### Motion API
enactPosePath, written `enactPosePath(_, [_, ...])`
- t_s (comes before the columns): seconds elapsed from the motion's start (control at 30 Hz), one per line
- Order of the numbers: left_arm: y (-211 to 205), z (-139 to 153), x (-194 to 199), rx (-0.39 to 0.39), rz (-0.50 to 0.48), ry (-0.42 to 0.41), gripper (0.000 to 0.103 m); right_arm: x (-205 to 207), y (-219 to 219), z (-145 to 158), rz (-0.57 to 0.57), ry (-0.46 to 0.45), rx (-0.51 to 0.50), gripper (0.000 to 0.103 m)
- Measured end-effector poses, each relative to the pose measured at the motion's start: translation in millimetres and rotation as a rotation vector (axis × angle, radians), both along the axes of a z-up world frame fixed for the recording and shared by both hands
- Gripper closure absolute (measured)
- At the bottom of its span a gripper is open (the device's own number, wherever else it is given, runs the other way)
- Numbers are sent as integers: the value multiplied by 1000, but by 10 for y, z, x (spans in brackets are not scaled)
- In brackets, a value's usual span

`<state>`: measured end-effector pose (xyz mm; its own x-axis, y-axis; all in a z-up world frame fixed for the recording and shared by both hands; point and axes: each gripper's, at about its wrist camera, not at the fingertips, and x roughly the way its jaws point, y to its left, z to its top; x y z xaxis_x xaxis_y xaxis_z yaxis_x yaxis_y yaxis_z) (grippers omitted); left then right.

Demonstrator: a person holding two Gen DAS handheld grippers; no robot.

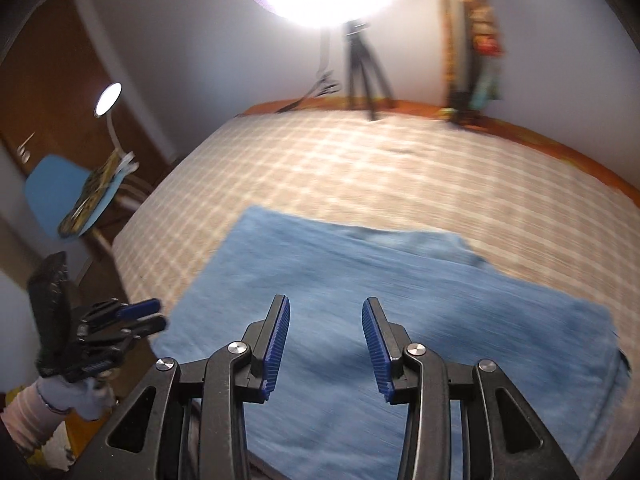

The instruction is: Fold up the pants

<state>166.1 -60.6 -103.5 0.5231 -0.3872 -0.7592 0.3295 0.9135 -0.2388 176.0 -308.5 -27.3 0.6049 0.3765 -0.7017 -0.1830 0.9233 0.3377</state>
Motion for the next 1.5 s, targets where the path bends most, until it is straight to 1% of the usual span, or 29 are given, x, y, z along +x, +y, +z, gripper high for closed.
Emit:
enactPosePath(0.07, [36,-83,7,5,16,11,71,113,213,1,43,14,1,63])
enactPosePath(0.23, [189,-249,-10,-14,39,26,71,393,723,20,137,46,-1,63])
enactPosePath(0.33, [244,-316,-38,-32,54,34,69,574,1016,23,174,72,5,62])
enactPosePath(0.47, [296,-329,-72,-72,59,32,69,838,1327,-32,212,131,55,62])
enactPosePath(0.53, [319,-327,-88,-86,51,34,69,982,1492,-87,210,170,45,62])
enactPosePath(0.6, [319,-329,-120,-77,39,21,69,1124,1648,-155,187,209,-5,61])
enactPosePath(0.67, [329,-334,-187,-69,30,0,68,1223,1748,-194,176,230,-38,55])
enactPosePath(0.7, [336,-339,-209,-70,29,-6,68,1280,1810,-223,162,241,-65,49])
enactPosePath(0.73, [351,-343,-234,-78,29,-11,68,1332,1857,-252,150,252,-91,49])
enactPosePath(0.83, [408,-350,-293,-101,31,-13,68,1448,2011,-334,127,284,-168,49])
enactPosePath(0.97, [489,-358,-351,-133,29,-13,69,1535,2233,-405,144,311,-264,49])
enactPosePath(1.13, [664,-306,-391,-196,29,5,69,1620,2402,-608,148,387,-353,48])
enactPosePath(1.2, [716,-292,-394,-216,30,11,69,1613,2450,-619,155,377,-386,49])
enactPosePath(1.27, [781,-283,-381,-236,30,24,71,1619,2447,-614,154,379,-388,57])
enactPosePath(1.3, [807,-279,-349,-242,33,28,71,1624,2421,-606,143,375,-391,68])
enactPosePath(1.33, [836,-274,-322,-243,36,28,71,1631,2387,-601,129,376,-388,76])
enactPosePath(1.37, [853,-267,-299,-245,38,30,71,1638,2327,-594,117,379,-369,79])
enactPosePath(1.43, [869,-260,-230,-270,35,44,70,1638,2235,-579,110,375,-326,91])
enactPosePath(1.47, [881,-258,-217,-281,35,50,68,1627,2169,-564,111,364,-293,94])
enactPosePath(1.5, [887,-260,-187,-291,37,56,63,1610,2108,-537,105,354,-257,97])
